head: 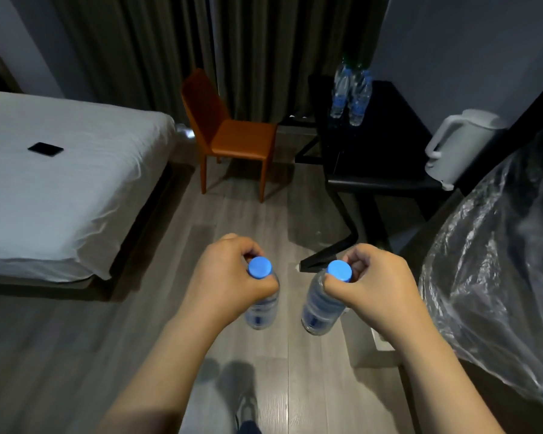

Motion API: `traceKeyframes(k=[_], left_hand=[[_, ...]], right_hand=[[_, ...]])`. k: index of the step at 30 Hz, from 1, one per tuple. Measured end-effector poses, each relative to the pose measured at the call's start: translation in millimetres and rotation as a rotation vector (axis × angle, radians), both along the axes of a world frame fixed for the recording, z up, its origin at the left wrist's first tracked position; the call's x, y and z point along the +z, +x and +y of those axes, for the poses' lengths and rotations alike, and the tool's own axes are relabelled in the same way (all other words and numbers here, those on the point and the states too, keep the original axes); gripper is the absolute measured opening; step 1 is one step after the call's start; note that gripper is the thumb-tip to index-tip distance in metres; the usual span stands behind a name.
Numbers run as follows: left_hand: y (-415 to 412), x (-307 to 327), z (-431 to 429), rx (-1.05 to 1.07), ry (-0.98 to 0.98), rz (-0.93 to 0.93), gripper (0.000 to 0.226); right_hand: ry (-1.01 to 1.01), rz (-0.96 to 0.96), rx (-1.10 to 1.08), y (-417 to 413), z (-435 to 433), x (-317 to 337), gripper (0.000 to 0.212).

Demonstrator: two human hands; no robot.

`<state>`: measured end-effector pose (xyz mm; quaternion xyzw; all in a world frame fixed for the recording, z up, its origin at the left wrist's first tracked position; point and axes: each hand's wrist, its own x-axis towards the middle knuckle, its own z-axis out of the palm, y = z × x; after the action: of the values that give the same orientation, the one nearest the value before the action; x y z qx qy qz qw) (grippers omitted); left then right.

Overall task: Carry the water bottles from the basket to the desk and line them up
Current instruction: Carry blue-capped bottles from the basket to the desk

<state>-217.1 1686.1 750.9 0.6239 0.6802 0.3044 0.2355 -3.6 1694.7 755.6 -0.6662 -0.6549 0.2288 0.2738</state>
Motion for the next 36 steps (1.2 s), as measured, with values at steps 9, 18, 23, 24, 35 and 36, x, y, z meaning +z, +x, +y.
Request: traceKeyframes(k=[9,18,23,24,35,36], left_hand=[[-24.1,10.5,131.2,-0.069,0.035,0.001,0.02],[-28.1,4.8,244.2,-0.085,-0.003,0.013,0.022],[-20.3,9.1,319.0,-0.099,0.029,-0.006,0.02],[-18.6,11.9,335.1,-0.096,0.034,-0.008,0.02],[-6.0,13.6,470.6,-0.054,0.158,-0.031,0.021],[-7.0,12.4,482.4,-0.062,0.165,-0.018,0.021]], right_hand=[[0.033,-0.026,-0.026,-21.6,118.6,7.6,0.023],[-0.05,-0.007,-0.024,-26.8,231.9,0.2,0.023],[-0.023,0.013,-0.009,-20.9,308.6,4.6,0.023],[-0.009,0.015,-0.006,-19.3,324.4,6.8,0.023],[0.048,-0.036,-0.013,-10.9,469.1,9.6,0.023],[0.043,-0.043,-0.021,-12.2,480.0,7.7,0.023]])
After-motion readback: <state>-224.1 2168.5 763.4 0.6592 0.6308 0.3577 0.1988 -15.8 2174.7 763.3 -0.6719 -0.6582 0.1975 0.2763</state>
